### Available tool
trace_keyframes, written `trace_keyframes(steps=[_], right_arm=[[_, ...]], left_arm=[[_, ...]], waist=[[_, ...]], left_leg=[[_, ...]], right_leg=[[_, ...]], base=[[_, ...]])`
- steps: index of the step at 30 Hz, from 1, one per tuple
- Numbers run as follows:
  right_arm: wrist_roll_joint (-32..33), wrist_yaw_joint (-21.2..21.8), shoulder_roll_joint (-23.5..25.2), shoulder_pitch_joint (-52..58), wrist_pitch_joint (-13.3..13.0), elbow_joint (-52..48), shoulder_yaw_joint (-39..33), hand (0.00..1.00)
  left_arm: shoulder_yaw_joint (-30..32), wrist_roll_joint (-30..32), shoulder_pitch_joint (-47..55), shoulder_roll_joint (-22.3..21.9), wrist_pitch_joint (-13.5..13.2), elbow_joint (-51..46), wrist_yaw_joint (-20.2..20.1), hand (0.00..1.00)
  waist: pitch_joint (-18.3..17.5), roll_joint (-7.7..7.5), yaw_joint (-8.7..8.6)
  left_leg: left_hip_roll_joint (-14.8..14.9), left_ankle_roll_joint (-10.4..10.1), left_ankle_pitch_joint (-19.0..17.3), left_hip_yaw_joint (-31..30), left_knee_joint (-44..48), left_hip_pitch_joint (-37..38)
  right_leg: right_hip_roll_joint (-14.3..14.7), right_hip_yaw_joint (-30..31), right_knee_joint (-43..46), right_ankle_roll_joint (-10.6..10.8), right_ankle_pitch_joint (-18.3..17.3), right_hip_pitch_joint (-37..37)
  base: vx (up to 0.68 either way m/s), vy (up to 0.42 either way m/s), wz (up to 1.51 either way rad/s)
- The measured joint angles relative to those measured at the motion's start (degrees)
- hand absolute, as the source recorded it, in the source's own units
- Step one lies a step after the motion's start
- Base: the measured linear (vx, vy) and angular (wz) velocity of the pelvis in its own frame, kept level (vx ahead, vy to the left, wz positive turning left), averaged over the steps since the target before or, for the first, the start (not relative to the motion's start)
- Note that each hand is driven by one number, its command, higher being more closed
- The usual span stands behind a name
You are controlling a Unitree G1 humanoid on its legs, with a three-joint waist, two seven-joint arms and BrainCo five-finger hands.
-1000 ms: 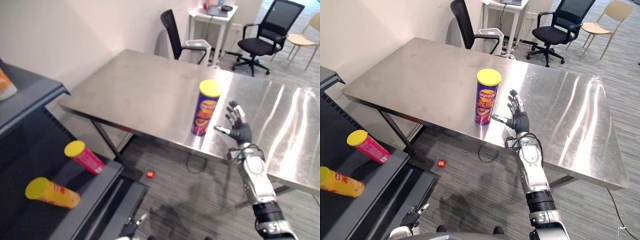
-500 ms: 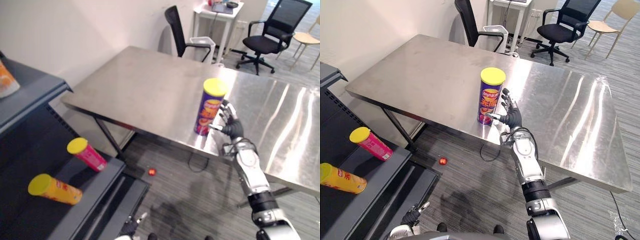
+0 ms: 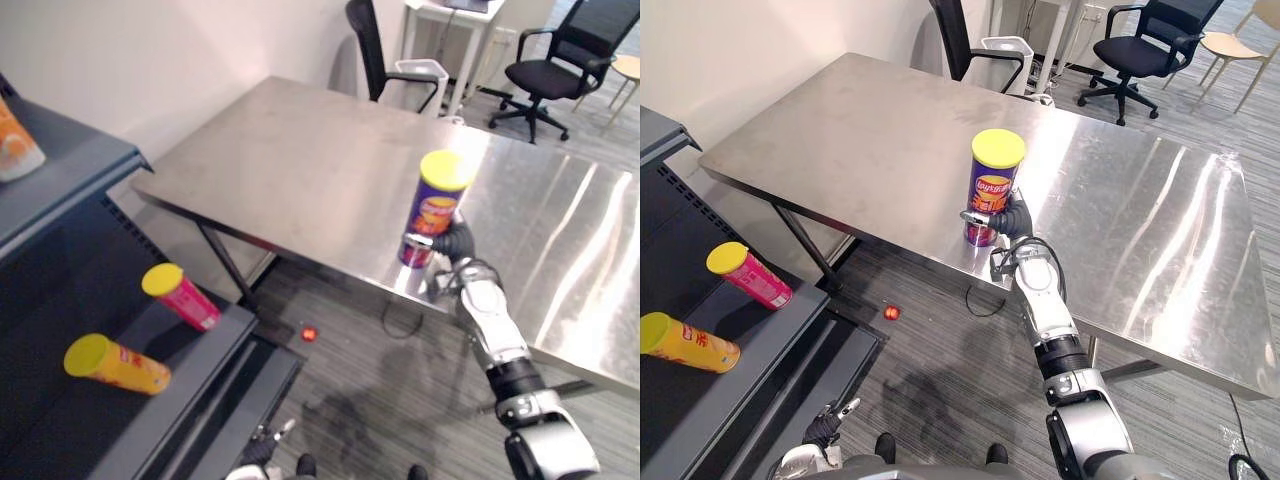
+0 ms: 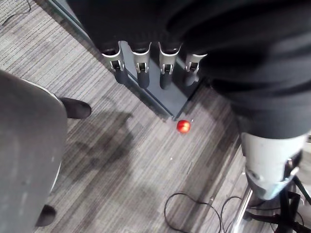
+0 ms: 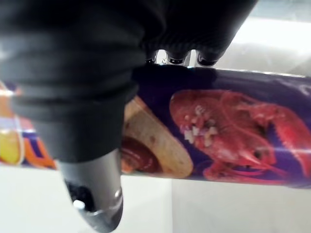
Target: Put the gum and the chips on the shelf.
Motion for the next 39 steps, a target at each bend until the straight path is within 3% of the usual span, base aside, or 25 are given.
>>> trace_keyframes(steps=[3,23,29,33,39], right_arm=[[0.0,-0.5,0.0,-2.0,0.2,1.6,0.1,1.00],[0.1,0.6,2.3,-3.0,0.4,0.5,5.0,1.00],[0.2,0.6,1.4,3.6,0.7,-13.2,2.7,1.00],[1.2,0.5,-0.7,8.2,-0.4,-24.0,-4.0,1.00],[2.8,0.4,-1.3,17.5,-2.3,-34.3,-12.0,1.00]], left_arm=[[-0.3,-0.1,-0.1,0.0,0.0,-0.5,0.1,0.00],[-0.3,-0.1,0.0,0.0,0.1,-1.0,1.5,0.00],[0.2,0.3,0.2,-0.1,0.2,-1.4,1.7,0.00],[0.3,0.4,0.2,-0.1,0.2,-1.4,1.8,0.00],[0.9,0.7,0.5,0.1,0.2,0.2,1.8,0.00]], waist=[[0.4,-0.09,0.61],[0.7,-0.07,0.63],[0.6,-0.09,0.40],[0.6,-0.06,0.05],[0.6,0.11,-2.70]], left_leg=[[0.0,0.0,0.0,-0.1,0.0,-0.1],[0.0,0.0,0.0,0.0,0.0,0.0],[0.1,0.0,0.0,-0.3,0.1,0.1],[0.2,0.0,0.0,-1.4,0.4,0.1],[-0.1,0.1,0.0,-4.7,1.8,0.1]], right_leg=[[0.0,-0.1,0.0,-0.1,0.0,0.0],[0.0,-0.1,0.0,0.0,0.0,0.1],[-0.1,-0.3,-0.3,0.0,0.0,0.5],[0.0,-1.0,0.2,0.0,0.0,1.0],[-0.7,-2.5,6.0,-0.5,-1.6,0.5]], base=[[0.00,0.000,0.00],[0.00,0.000,0.00],[0.00,0.000,0.03],[-0.01,-0.009,0.12],[-0.03,0.006,0.23]])
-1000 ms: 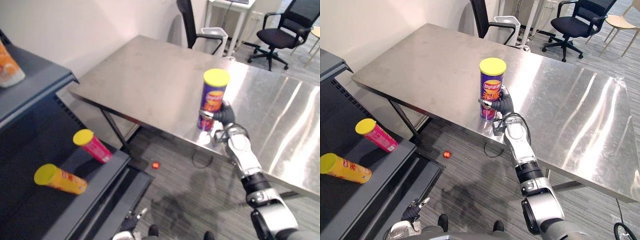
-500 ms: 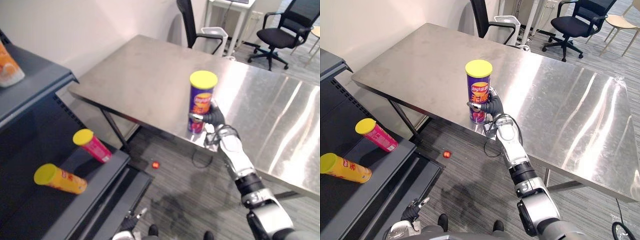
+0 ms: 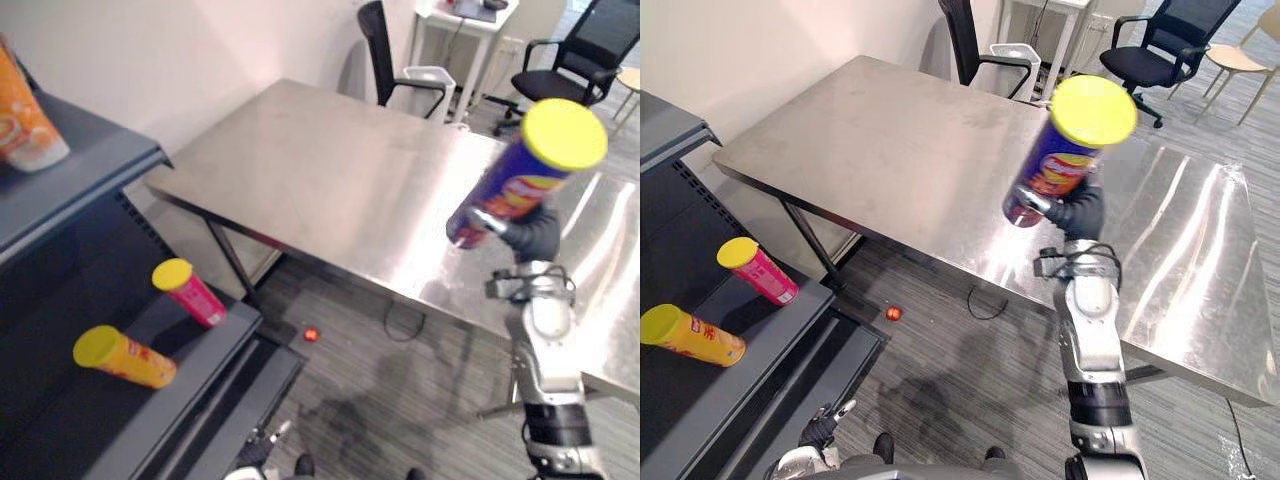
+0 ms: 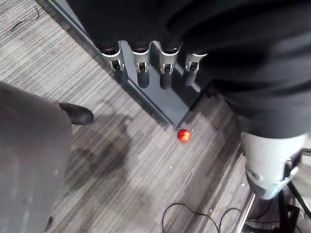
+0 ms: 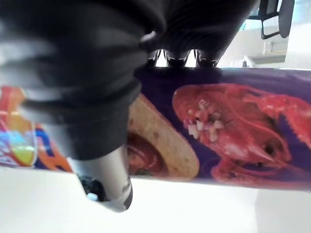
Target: Put the gum and the chips on the shelf.
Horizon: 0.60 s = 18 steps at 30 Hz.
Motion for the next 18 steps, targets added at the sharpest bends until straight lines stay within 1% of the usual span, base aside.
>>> trace_keyframes(steps=[2,4,6,9,11,12,14,16,18], right_arm=[[0.0,0.3,0.0,2.1,-0.9,-2.5,-0.7,1.00],[-0.1,0.4,0.1,3.7,-1.6,-3.4,-1.2,1.00],[0.0,0.4,0.1,6.0,-1.6,-3.5,-2.4,1.00],[0.1,0.7,0.2,10.3,-1.6,-3.6,-4.2,1.00],[0.8,1.6,0.3,11.3,-1.6,-3.6,-4.6,1.00],[2.0,2.1,0.5,11.9,-1.6,-3.6,-4.7,1.00],[2.3,2.7,2.5,12.0,-1.6,-3.4,-4.5,1.00],[2.9,3.0,3.2,11.9,-1.6,-2.8,-3.3,1.00],[4.6,3.2,4.1,11.8,-1.6,-2.3,-1.0,1.00]], left_arm=[[0.8,0.0,0.0,-0.1,0.0,0.1,0.0,0.00],[1.7,0.0,0.0,-0.2,0.0,0.1,0.0,0.00],[2.0,0.0,0.2,-0.2,0.0,0.1,0.0,0.00],[2.1,0.0,1.3,-0.2,0.1,0.2,-0.2,0.00],[2.1,0.0,1.7,-0.2,0.1,0.1,-0.3,0.00],[2.2,0.0,1.7,-0.2,0.2,0.1,-0.5,0.00],[2.2,-0.4,1.7,-0.1,0.5,0.1,-1.5,0.00],[2.2,-1.0,1.7,0.0,0.5,0.0,-2.4,0.00],[2.3,-2.2,1.7,0.4,0.5,0.0,-3.0,0.00]], waist=[[-0.2,-0.19,0.00],[-0.3,-0.21,-0.05],[-0.8,-0.11,-0.12],[-2.8,0.54,-0.26],[-3.0,0.66,-0.47],[-3.0,0.63,-0.48],[-3.0,0.62,-0.52],[-2.9,0.60,-0.15],[-2.5,0.76,-0.05]], left_leg=[[-0.7,0.0,0.0,0.1,0.2,0.0],[-1.1,0.1,0.0,0.3,0.2,-0.1],[-1.0,-0.1,0.2,0.2,0.0,-0.1],[0.0,-0.7,1.1,0.3,-1.7,0.0],[0.3,-0.8,1.2,0.3,-1.6,0.0],[0.6,-1.0,1.0,0.3,-0.8,-0.2],[1.0,-1.2,-1.5,-0.8,5.4,-2.6],[1.4,-1.5,-3.2,-2.4,10.4,-4.5],[1.8,-1.7,-3.5,-5.2,13.1,-6.8]], right_leg=[[-0.9,0.4,1.2,0.3,-1.6,-0.6],[-1.2,0.8,1.2,0.5,-2.4,-0.8],[-1.0,0.8,1.2,0.6,-3.2,-0.8],[0.1,1.1,1.2,0.3,-3.4,-1.8],[0.4,1.2,1.3,0.3,-3.4,-1.8],[0.6,1.3,1.5,0.2,-3.4,-1.8],[0.9,0.9,3.5,-0.6,-3.9,-1.7],[1.3,0.5,4.8,-1.2,-4.6,-1.4],[2.0,-1.6,5.3,-1.8,-5.2,-0.9]], base=[[-0.04,0.010,-0.03],[-0.08,-0.018,-0.07],[-0.05,-0.029,-0.01],[-0.01,-0.048,-0.03],[0.02,-0.038,-0.04],[0.00,0.000,0.00],[0.00,-0.030,0.08],[-0.04,-0.047,0.17],[-0.12,-0.087,0.49]])
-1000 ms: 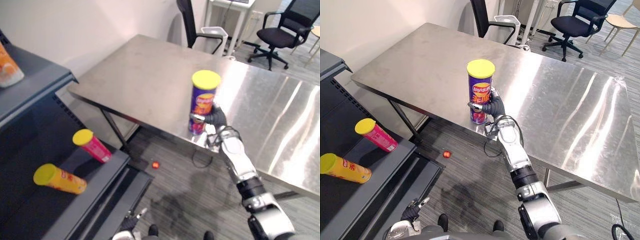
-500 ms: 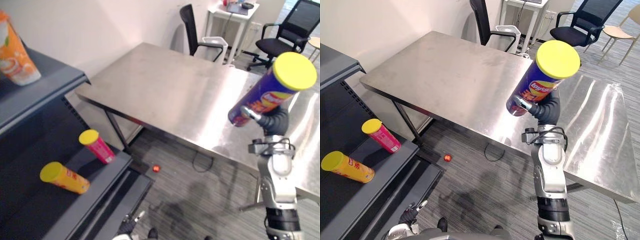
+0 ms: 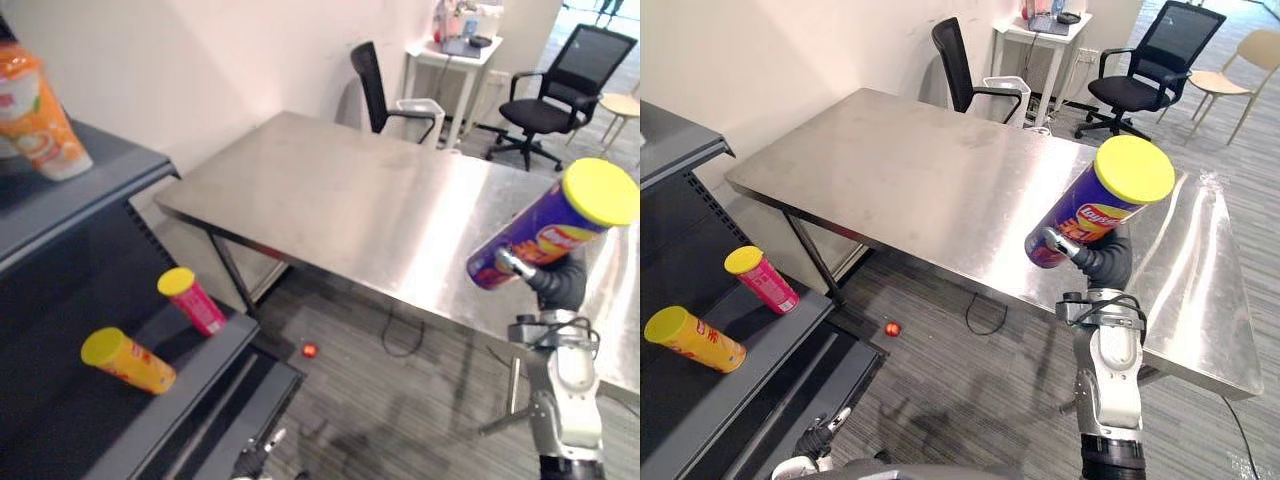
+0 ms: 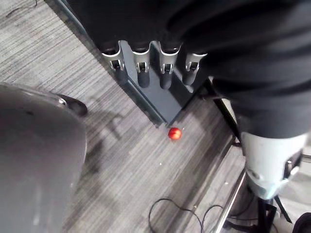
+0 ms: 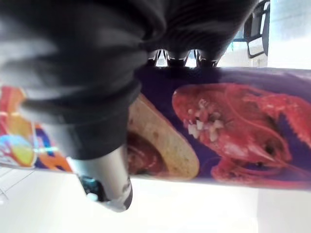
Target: Put the gum and the chips on the shelf.
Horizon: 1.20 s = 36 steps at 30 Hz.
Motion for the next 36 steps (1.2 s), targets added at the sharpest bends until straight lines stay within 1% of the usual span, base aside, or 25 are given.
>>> trace_keyframes(steps=[2,4,5,6,7,8,9,10,11,12,14,15,16,17,19,21,23,24,26,27,28,29,30,33,36], right_arm=[[0.5,0.1,0.1,-0.2,0.0,0.1,1.2,1.00],[0.5,0.2,0.0,-1.3,0.0,0.6,2.2,1.00],[0.5,0.4,-0.5,-2.9,0.0,1.2,2.4,1.00],[0.4,0.4,-0.4,-4.2,0.0,2.1,2.5,1.00],[0.3,0.0,-0.7,-5.0,0.0,2.3,2.0,1.00],[0.1,-0.5,-1.1,-5.5,-0.1,2.3,1.3,1.00],[-0.1,-1.2,-0.9,-5.8,0.0,2.5,-0.3,1.00],[-0.1,-2.0,-0.7,-5.3,0.0,2.6,-2.4,1.00],[-0.1,-2.2,-0.7,-4.9,0.0,2.6,-2.9,1.00],[-0.2,-2.9,-0.7,-3.9,0.0,2.6,-4.5,1.00],[-0.2,-3.3,-0.7,-3.3,0.0,2.6,-6.7,1.00],[-0.5,-3.3,-0.6,-3.0,0.1,2.7,-7.9,1.00],[-0.7,-3.3,-0.4,-2.8,0.2,2.7,-9.0,1.00],[-0.7,-3.2,-0.2,-2.7,0.2,2.7,-9.1,1.00],[-0.8,-2.8,0.6,-2.7,0.2,2.4,-9.7,1.00],[-0.8,-3.1,0.7,-2.5,0.3,2.1,-11.1,1.00],[-0.8,-3.6,0.9,-1.9,0.3,2.1,-12.3,1.00],[-1.1,-4.1,1.3,-1.7,0.3,2.1,-12.8,1.00],[-2.8,-4.8,2.2,-1.6,0.3,2.2,-12.8,1.00],[-2.9,-5.3,2.3,-1.3,0.4,2.4,-12.1,1.00],[-3.0,-5.4,2.4,-1.1,0.5,2.5,-11.8,1.00],[-3.1,-5.5,2.7,-0.9,0.7,2.5,-11.5,1.00],[-3.3,-5.5,2.9,-0.8,0.8,2.5,-11.2,1.00],[-5.1,-5.3,3.0,0.3,0.8,2.5,-10.8,1.00],[-5.1,-5.3,3.0,0.8,0.8,2.5,-10.2,1.00]], left_arm=[[-0.1,-1.1,0.0,0.0,0.0,0.0,-0.6,0.00],[-0.1,-1.1,-0.1,0.1,0.0,-0.2,-0.6,0.00],[-0.1,-1.0,0.0,0.3,0.2,-0.1,-0.3,0.00],[0.6,-1.1,0.2,0.8,0.5,1.3,0.1,0.00],[2.1,-1.1,-0.3,1.3,0.8,2.8,0.4,0.00],[2.8,-1.2,-0.5,1.1,0.9,3.1,0.6,0.00],[3.8,-1.2,0.4,0.8,1.5,3.1,0.6,0.00],[4.6,-1.2,2.2,0.2,1.5,3.1,0.6,0.00],[5.1,-1.2,2.9,-0.1,1.5,3.1,0.6,0.00],[6.4,-1.2,3.9,-0.7,1.5,3.1,0.5,0.00],[6.8,-1.2,4.5,-1.4,1.5,3.1,0.5,0.00],[7.1,-1.1,4.5,-2.1,1.5,3.0,0.3,0.00],[7.2,-1.1,4.5,-2.6,1.5,3.0,0.1,0.00],[7.4,-1.1,4.6,-2.6,1.5,3.0,-0.1,0.00],[8.4,-0.9,4.6,-2.6,1.5,3.0,-0.1,0.00],[8.4,-0.5,4.6,-2.7,1.5,3.0,-0.1,0.00],[8.3,0.1,4.7,-2.6,1.5,3.1,0.1,0.00],[8.2,0.4,4.8,-2.5,1.5,3.1,0.2,0.00],[8.1,1.6,4.8,-2.3,1.5,3.1,0.6,0.00],[8.0,1.7,4.8,-2.0,1.5,3.1,0.7,0.00],[8.0,1.7,4.8,-1.8,1.5,3.1,0.8,0.00],[7.9,1.6,4.8,-1.4,1.5,3.1,0.9,0.00],[7.9,1.5,4.9,-1.1,1.5,3.3,1.0,0.00],[8.2,1.1,4.9,-0.9,1.5,4.5,1.1,0.00],[8.2,1.2,4.7,-1.1,1.5,4.4,0.9,0.00]], waist=[[0.4,0.88,-0.15],[0.8,1.33,0.16],[1.4,2.21,0.87],[1.8,1.87,1.57],[2.6,0.69,1.69],[3.4,0.53,1.65],[3.6,0.47,1.46],[3.7,1.36,1.15],[3.7,1.91,0.70],[3.3,2.73,-0.14],[3.0,3.39,-0.13],[2.4,4.46,-0.15],[2.3,4.70,-0.03],[2.3,4.59,0.00],[2.1,4.25,-0.04],[2.0,4.49,-0.22],[2.1,4.34,-0.27],[2.2,3.84,-0.29],[2.5,3.41,-0.17],[3.0,2.58,-0.02],[3.0,2.89,-0.01],[3.6,2.55,0.07],[3.9,2.31,0.15],[4.8,1.78,-0.02],[5.0,2.04,0.04]], left_leg=[[0.4,-1.4,1.0,-5.8,-0.3,-2.9],[0.7,-2.2,5.0,-10.2,-4.1,-5.4],[1.4,0.2,7.0,-12.0,-8.1,-6.3],[3.2,7.0,3.7,-6.9,-12.8,-6.3],[3.5,9.8,1.7,-0.2,-11.9,-7.3],[3.6,9.3,2.8,4.1,-9.4,-8.3],[3.4,10.2,5.0,10.8,-1.8,-10.6],[4.4,9.9,4.5,16.7,8.0,-10.0],[4.9,9.3,3.6,17.8,10.3,-8.9],[5.4,7.3,1.7,18.1,11.5,-6.4],[6.0,5.9,1.0,17.9,9.4,-2.7],[6.0,5.4,1.5,17.7,5.5,-0.6],[5.4,4.9,1.8,17.7,1.8,0.3],[5.1,4.8,1.9,17.8,0.8,0.2],[3.7,3.2,2.9,17.7,-3.0,-0.1],[2.3,2.0,3.8,17.4,-7.2,0.4],[1.1,2.1,4.2,16.7,-9.4,0.9],[-0.1,2.5,4.6,16.2,-9.4,1.0],[-1.4,3.0,4.3,16.2,-8.5,0.9],[-1.8,3.6,3.6,16.5,-7.3,0.6],[-1.8,3.7,2.9,16.6,-6.4,0.0],[-1.6,3.9,1.1,16.9,-4.5,-0.6],[-1.4,4.0,0.8,17.5,-3.8,-0.7],[0.2,3.9,0.8,19.5,-3.7,-0.8],[1.3,3.3,1.2,20.2,-3.8,-1.3]], right_leg=[[1.0,-4.8,0.8,-1.1,-0.9,-0.5],[1.2,-9.5,4.5,-2.7,-2.7,-3.6],[1.7,-11.9,6.5,-4.0,-3.9,-5.3],[1.5,-14.2,5.2,-4.5,-3.6,-5.7],[-0.1,-16.6,3.4,-5.3,-2.8,-5.4],[-1.3,-18.7,3.5,-5.7,-2.5,-5.7],[-3.3,-22.0,3.9,-5.9,-2.1,-6.0],[-4.5,-26.2,3.9,-5.7,-1.4,-5.1],[-4.9,-28.1,3.8,-5.7,-1.3,-4.5],[-5.6,-31.5,3.8,-5.5,-1.2,-3.5],[-6.5,-34.6,3.8,-5.1,-0.9,-3.5],[-7.1,-36.7,3.9,-4.9,-0.8,-3.7],[-7.5,-38.3,3.8,-4.2,-0.3,-3.7],[-7.8,-39.2,3.9,-4.1,0.1,-3.7],[-9.2,-42.4,4.4,-3.3,1.2,-3.5],[-11.2,-44.6,7.0,-3.1,1.3,-3.5],[-13.1,-44.8,9.3,-3.1,1.3,-3.6],[-14.8,-44.7,10.8,-3.1,1.3,-3.6],[-16.4,-44.0,12.0,-3.0,1.4,-3.6],[-16.9,-43.2,11.9,-2.4,1.8,-3.5],[-17.0,-42.9,11.8,-2.2,1.9,-3.5],[-16.8,-42.0,11.5,-2.0,2.0,-3.5],[-16.5,-41.4,11.0,-1.8,2.1,-3.5],[-13.3,-37.9,7.2,-1.4,2.7,-4.2],[-11.6,-36.8,5.9,-1.3,3.1,-5.0]], base=[[-0.17,-0.114,1.16],[-0.20,-0.132,1.34],[-0.26,-0.180,1.18],[-0.26,-0.147,1.40],[-0.20,-0.097,1.21],[-0.18,-0.077,1.37],[-0.19,-0.156,1.55],[-0.16,-0.137,1.58],[-0.12,-0.082,1.63],[-0.10,0.025,1.33],[-0.09,0.094,1.20],[-0.10,0.191,1.04],[-0.11,0.206,0.95],[-0.09,0.174,0.84],[-0.08,0.178,0.82],[-0.07,0.217,0.74],[-0.06,0.191,0.58],[-0.06,0.171,0.42],[-0.10,0.171,0.11],[-0.12,0.151,-0.04],[-0.14,0.102,-0.15],[-0.13,0.070,-0.19],[-0.15,0.068,-0.28],[-0.10,0.021,-0.18],[-0.02,-0.014,-0.16]])
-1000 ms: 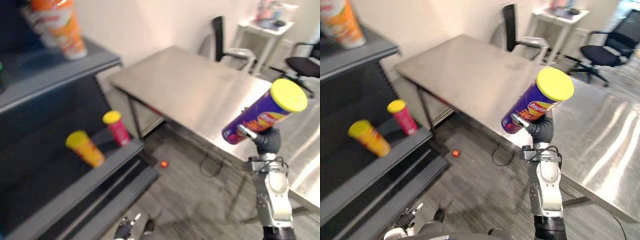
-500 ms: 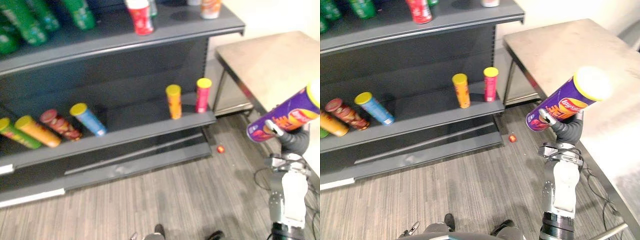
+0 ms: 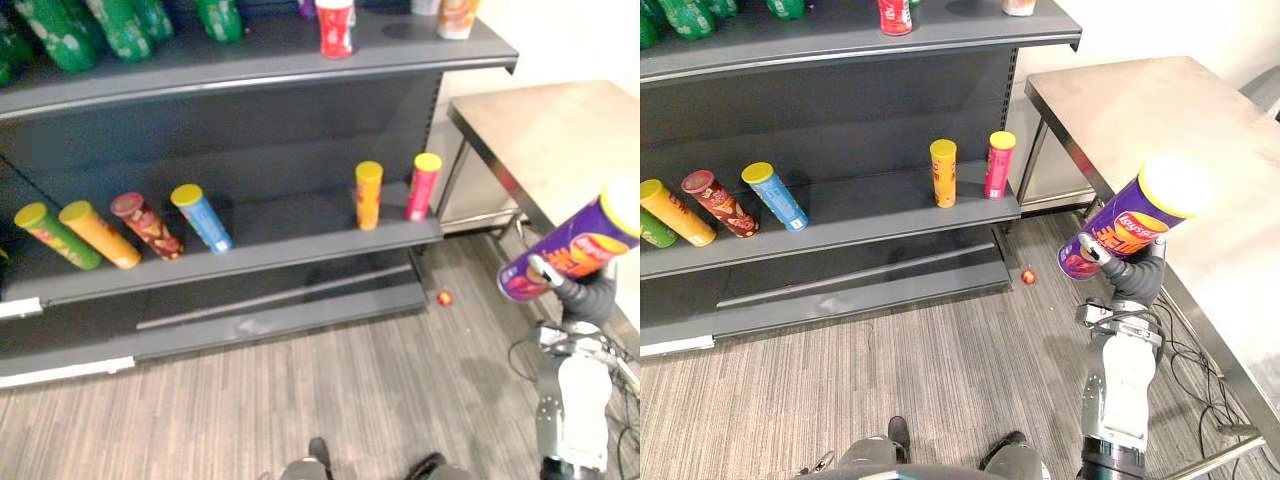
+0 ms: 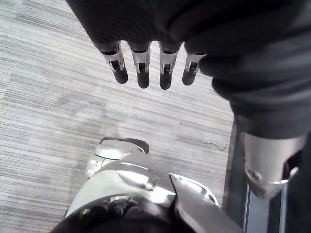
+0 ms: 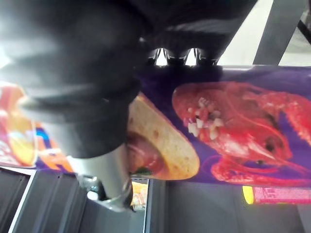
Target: Put the gum and the chips on the shelf.
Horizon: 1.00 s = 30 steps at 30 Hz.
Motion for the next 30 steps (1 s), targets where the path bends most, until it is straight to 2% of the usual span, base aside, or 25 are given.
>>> trace_keyframes(steps=[2,3,6,9,11,12,13,14,15,16,17,19,20,23,25,26,27,28,29,30], right_arm=[[0.0,0.0,0.0,0.2,0.0,0.3,0.8,1.00],[0.0,0.0,-0.1,0.0,0.0,1.2,1.9,1.00],[0.0,0.0,-0.3,-1.3,0.1,3.3,4.4,1.00],[0.0,0.2,-0.3,-2.8,0.1,5.4,9.5,1.00],[0.0,1.1,-0.2,-2.7,0.6,6.3,11.4,1.00],[-0.1,1.7,-0.2,-2.8,0.9,6.3,12.8,1.00],[-0.1,1.9,-0.3,-2.8,1.0,6.3,13.2,1.00],[-0.2,2.4,-0.3,-2.8,1.3,6.2,14.2,1.00],[-0.2,2.6,-0.2,-2.6,1.3,6.2,14.7,1.00],[-0.2,2.7,-0.1,-2.5,1.3,6.2,15.2,1.00],[-0.2,3.3,-0.1,-2.2,1.3,6.2,16.1,1.00],[-0.2,4.4,0.0,-2.2,1.3,6.0,17.1,1.00],[-0.1,4.6,0.0,-2.2,1.3,6.0,17.2,1.00],[0.0,5.0,0.0,-1.8,1.3,6.0,17.5,1.00],[0.1,5.1,0.5,-1.2,1.3,5.5,17.6,1.00],[0.2,5.1,0.3,-1.2,1.3,5.5,17.5,1.00],[0.2,5.4,0.3,-1.2,1.3,5.5,17.6,1.00],[0.7,5.8,0.3,-0.9,1.3,5.5,18.0,1.00],[0.9,6.1,0.4,-0.6,1.3,5.4,18.1,1.00],[1.8,6.3,0.4,0.0,1.3,4.8,18.2,1.00]], left_arm=[[-0.1,-0.1,-0.1,0.0,0.0,-0.4,-0.3,0.00],[-0.6,-0.6,-0.3,0.0,-0.1,-1.0,-0.5,0.00],[-0.9,-2.4,-0.4,-0.1,-0.1,-2.2,-0.9,0.00],[-1.0,-3.3,-0.4,-0.1,-0.1,-2.9,-0.9,0.00],[-1.1,-4.7,-0.3,-0.1,-0.1,-2.9,-0.9,0.00],[-1.2,-4.7,-0.3,-0.1,-0.1,-3.0,-0.8,0.00],[-1.2,-4.7,-0.3,-0.1,-0.1,-3.0,-0.8,0.00],[-2.2,-4.6,-0.1,0.1,-0.2,-3.4,-0.3,0.00],[-3.5,-4.6,-0.1,0.4,-0.3,-3.9,-0.1,0.00],[-4.1,-4.5,-0.3,1.0,-0.3,-3.8,0.1,0.00],[-4.4,-4.4,-0.3,2.1,-0.4,-3.7,0.4,0.00],[-4.3,-4.3,-0.3,2.9,-0.5,-3.7,1.3,0.00],[-4.3,-4.2,-0.2,2.9,-0.5,-3.6,1.5,0.00],[-4.3,-4.1,-0.4,3.1,-0.8,-3.2,1.5,0.00],[-4.3,-4.1,-0.9,3.8,-1.2,-2.4,1.4,0.00],[-3.9,-4.1,-1.5,3.5,-1.2,-1.7,1.4,0.00],[-3.5,-4.3,-1.5,2.0,-1.3,-1.6,1.4,0.00],[-2.8,-4.5,-1.3,0.8,-1.2,-1.3,1.3,0.00],[-2.4,-4.5,-1.3,0.3,-1.2,-1.2,1.3,0.00],[-1.5,-4.6,-1.4,-0.1,-1.1,-1.2,1.2,0.00]], waist=[[0.2,0.05,0.00],[0.4,0.14,0.08],[0.8,0.17,0.49],[1.5,0.10,2.56],[1.6,0.12,3.40],[1.7,0.14,3.40],[1.8,0.18,3.26],[1.8,0.44,3.00],[2.2,1.20,3.00],[2.2,1.24,2.95],[1.9,0.57,2.87],[2.2,-0.56,3.01],[2.2,-0.57,3.02],[2.2,-0.98,2.80],[1.7,-3.04,1.38],[1.8,-2.46,1.28],[1.7,-0.68,1.49],[1.6,-0.07,1.48],[1.6,-0.01,1.10],[1.6,0.03,0.02]], left_leg=[[0.6,-0.2,0.0,0.0,0.2,-0.2],[1.5,-0.8,-0.4,-0.6,2.4,-1.6],[2.9,-1.3,-2.2,-1.7,7.1,-4.2],[3.7,-1.0,-5.5,-2.8,12.2,-5.9],[3.0,-0.1,-7.4,-4.6,14.3,-5.9],[1.5,1.1,-8.8,-6.6,15.2,-5.9],[0.6,1.4,-9.2,-7.7,15.2,-5.7],[-0.9,2.3,-9.2,-10.5,15.0,-5.2],[-1.6,2.8,-9.2,-13.1,14.9,-4.9],[-1.9,3.2,-9.1,-14.7,14.7,-5.0],[-2.8,3.7,-8.6,-17.5,13.7,-4.8],[-4.6,3.9,-7.9,-20.7,12.2,-3.5],[-4.9,3.6,-7.7,-21.4,12.0,-3.3],[-6.2,2.5,-7.7,-25.5,11.0,-1.6],[-8.6,0.6,-8.8,-29.2,12.0,-1.5],[-8.0,-0.2,-9.3,-29.6,12.6,-1.6],[-6.0,-0.7,-9.4,-30.1,12.6,-2.0],[-4.2,-1.8,-9.0,-30.7,10.6,-1.8],[-3.4,-2.4,-8.6,-30.7,9.4,-1.7],[-1.9,-3.4,-7.7,-30.8,7.2,-1.8]], right_leg=[[0.5,0.0,-0.3,0.0,0.1,-0.1],[1.0,-0.5,-0.1,-0.7,0.2,-0.1],[2.0,-1.2,0.3,-1.3,0.6,0.0],[2.3,-1.8,0.3,-1.1,1.0,1.5],[1.0,-2.3,1.4,-0.5,1.4,3.6],[-1.1,-1.3,5.1,-0.7,1.6,4.0],[-2.1,0.3,7.5,-1.7,2.2,3.8],[-3.5,7.9,13.2,-6.4,4.6,1.2],[-1.2,20.0,16.4,-8.1,3.6,-2.7],[1.4,25.6,15.7,-6.2,1.6,-3.3],[5.2,33.7,12.9,-3.9,-1.2,-3.9],[7.9,36.9,7.2,-3.1,-2.1,-4.3],[8.6,37.5,5.5,-3.0,-2.1,-4.8],[10.8,41.8,-0.2,-1.0,-0.7,-7.4],[9.9,44.5,-2.2,2.2,2.9,-7.6],[10.2,43.4,-1.6,2.5,1.8,-7.3],[12.0,42.0,-2.0,1.7,1.6,-6.6],[13.2,40.5,-2.2,0.5,0.9,-6.3],[13.7,39.5,-2.3,0.0,0.5,-6.1],[14.3,37.1,-2.3,-1.0,-0.1,-5.9]], base=[[0.03,-0.028,-0.01],[0.06,-0.034,0.10],[0.08,-0.008,0.10],[0.06,0.055,0.12],[0.05,0.121,0.57],[0.05,0.173,0.87],[0.05,0.190,1.04],[0.11,0.229,1.07],[0.11,0.175,1.12],[0.13,0.114,1.20],[0.10,0.036,1.14],[0.16,-0.025,1.05],[0.22,-0.078,0.84],[0.20,-0.134,0.86],[0.25,-0.292,1.19],[0.20,-0.303,0.78],[0.15,-0.283,0.40],[0.12,-0.271,0.37],[0.09,-0.309,0.57],[0.06,-0.246,0.60]])
